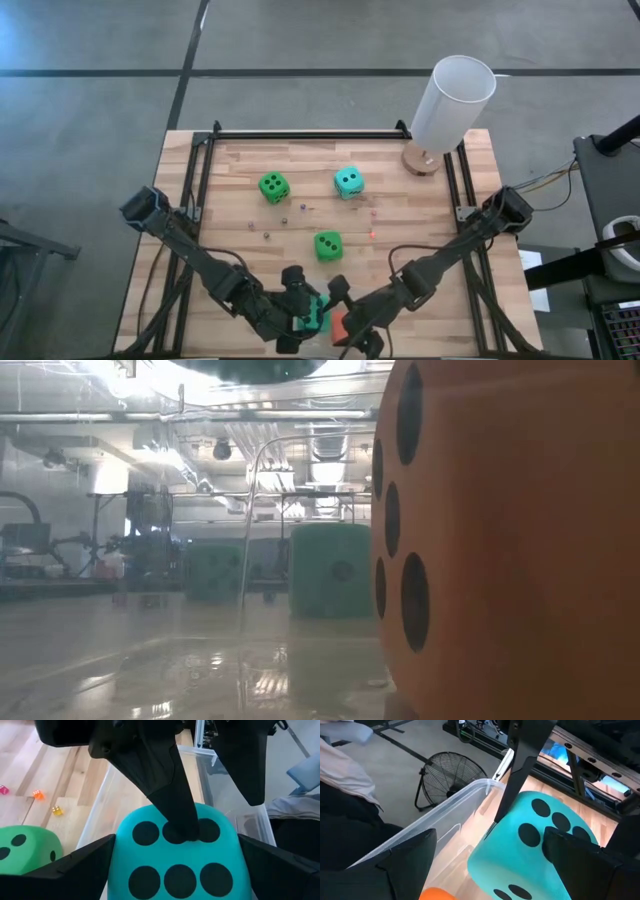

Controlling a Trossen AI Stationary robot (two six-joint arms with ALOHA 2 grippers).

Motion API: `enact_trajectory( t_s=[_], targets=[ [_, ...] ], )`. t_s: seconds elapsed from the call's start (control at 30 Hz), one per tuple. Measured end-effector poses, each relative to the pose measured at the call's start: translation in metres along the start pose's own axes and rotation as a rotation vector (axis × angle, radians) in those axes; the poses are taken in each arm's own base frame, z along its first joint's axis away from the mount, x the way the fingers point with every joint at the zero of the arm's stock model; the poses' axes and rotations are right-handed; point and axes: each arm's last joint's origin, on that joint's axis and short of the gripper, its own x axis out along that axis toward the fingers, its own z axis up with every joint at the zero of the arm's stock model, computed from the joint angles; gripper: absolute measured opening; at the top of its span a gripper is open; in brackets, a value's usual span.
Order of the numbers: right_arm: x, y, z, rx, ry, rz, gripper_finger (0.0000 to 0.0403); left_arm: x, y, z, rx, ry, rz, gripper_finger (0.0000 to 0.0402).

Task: Pick & Place Dice
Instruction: Put the bottom large blue dice into the transparent bin

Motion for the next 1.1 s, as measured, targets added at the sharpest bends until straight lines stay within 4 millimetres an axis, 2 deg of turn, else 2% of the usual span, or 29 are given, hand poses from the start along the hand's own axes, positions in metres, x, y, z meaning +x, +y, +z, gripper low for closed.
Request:
enact_trajectory(
  t_s=[1.1],
  targets=[
    [0.0011,0.0006,-0.0061,0.04,0.032,0.052,0.0366,-0.0023,0.0,0.0038,0.014,-0.021,-0.009,0.0397]
  ],
)
